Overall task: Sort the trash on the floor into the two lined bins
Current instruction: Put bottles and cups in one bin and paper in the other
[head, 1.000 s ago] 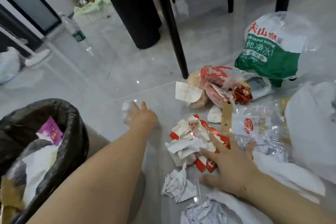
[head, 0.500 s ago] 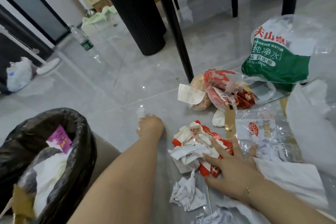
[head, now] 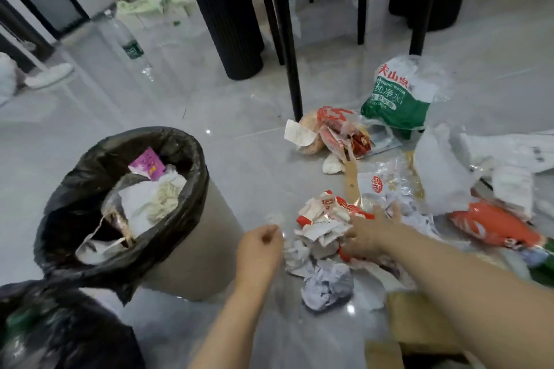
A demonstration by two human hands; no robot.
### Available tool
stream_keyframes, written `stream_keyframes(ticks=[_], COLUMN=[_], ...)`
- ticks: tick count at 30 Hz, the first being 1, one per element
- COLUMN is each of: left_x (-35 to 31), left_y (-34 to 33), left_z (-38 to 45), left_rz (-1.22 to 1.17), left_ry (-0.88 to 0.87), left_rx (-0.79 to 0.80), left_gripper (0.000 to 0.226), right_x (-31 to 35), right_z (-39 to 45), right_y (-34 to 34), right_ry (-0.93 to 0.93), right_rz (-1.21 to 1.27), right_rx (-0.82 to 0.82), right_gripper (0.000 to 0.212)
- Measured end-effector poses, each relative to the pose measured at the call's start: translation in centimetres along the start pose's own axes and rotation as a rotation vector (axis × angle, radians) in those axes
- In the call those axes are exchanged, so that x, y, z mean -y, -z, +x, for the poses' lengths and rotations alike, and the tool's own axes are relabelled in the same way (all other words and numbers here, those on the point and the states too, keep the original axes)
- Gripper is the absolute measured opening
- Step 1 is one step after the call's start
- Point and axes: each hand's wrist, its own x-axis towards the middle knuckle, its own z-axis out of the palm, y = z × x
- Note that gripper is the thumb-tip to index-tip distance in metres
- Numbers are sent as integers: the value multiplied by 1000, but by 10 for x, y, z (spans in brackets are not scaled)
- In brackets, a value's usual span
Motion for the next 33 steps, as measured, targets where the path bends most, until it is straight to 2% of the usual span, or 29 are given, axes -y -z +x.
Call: stream_keyframes(ticks=[1, 3, 5, 6, 8, 11, 13, 14, 17, 21, 24, 26, 27, 28, 30, 33], left_x=[-1, -3, -3, -5, -8, -14, -13, -10, 1, 6, 3, -1, -2, -3, -5, -3], left_y=[9, 28, 46, 52, 61, 69, 75, 79, 91, 108, 114, 119, 121, 124, 127, 131], left_z=[-9, -26, -48, -57, -77, -101, -115, -121, -127, -109, -100, -100, -100, -103, -106, -111], left_rz=[-31, -113, -163, -191, -259, -354, -461, -500, -579, -783, -860, -891, -904, -920, -941, -927], left_ry=[0, 5, -17, -26, -25, -22, -25, -26, -23, 43, 42, 23, 17, 15, 10, 8], left_rx=[-9, -45, -80, -80, -64, -54, -65, -76, -85, -17, -24, -47, -53, -57, -65, -74], left_gripper=[10, 6, 11, 14, 19, 20, 18, 21, 21, 13, 11, 10, 10, 10, 10, 16], right_x=[0, 2, 12, 18, 38, 74, 87, 89, 86, 80, 74, 75, 78, 84, 99, 130], right_z=[-10, -27, -44, -53, -73, -83, -73, -69, -66, -75, -104, -130, -140, -147, -151, -144], right_y=[5, 16, 20, 20, 13, -14, -33, -38, -38, -25, -3, 5, 5, 3, -5, -29], right_ry=[12, 28, 50, 71, 123, 70, 14, -7, -41, -48, 3, 48, 66, 74, 78, 62], right_rz=[39, 157, 209, 210, 145, -50, -50, -39, -29, 85, 365, 613, 652, 584, 295, 19], right_rx=[-17, -186, -363, -398, -303, -97, -85, -119, -191, -275, -415, -430, -424, -424, -375, -185], right_gripper=[48, 39, 26, 22, 25, 54, 66, 65, 42, 17, 10, 5, 3, 6, 27, 55])
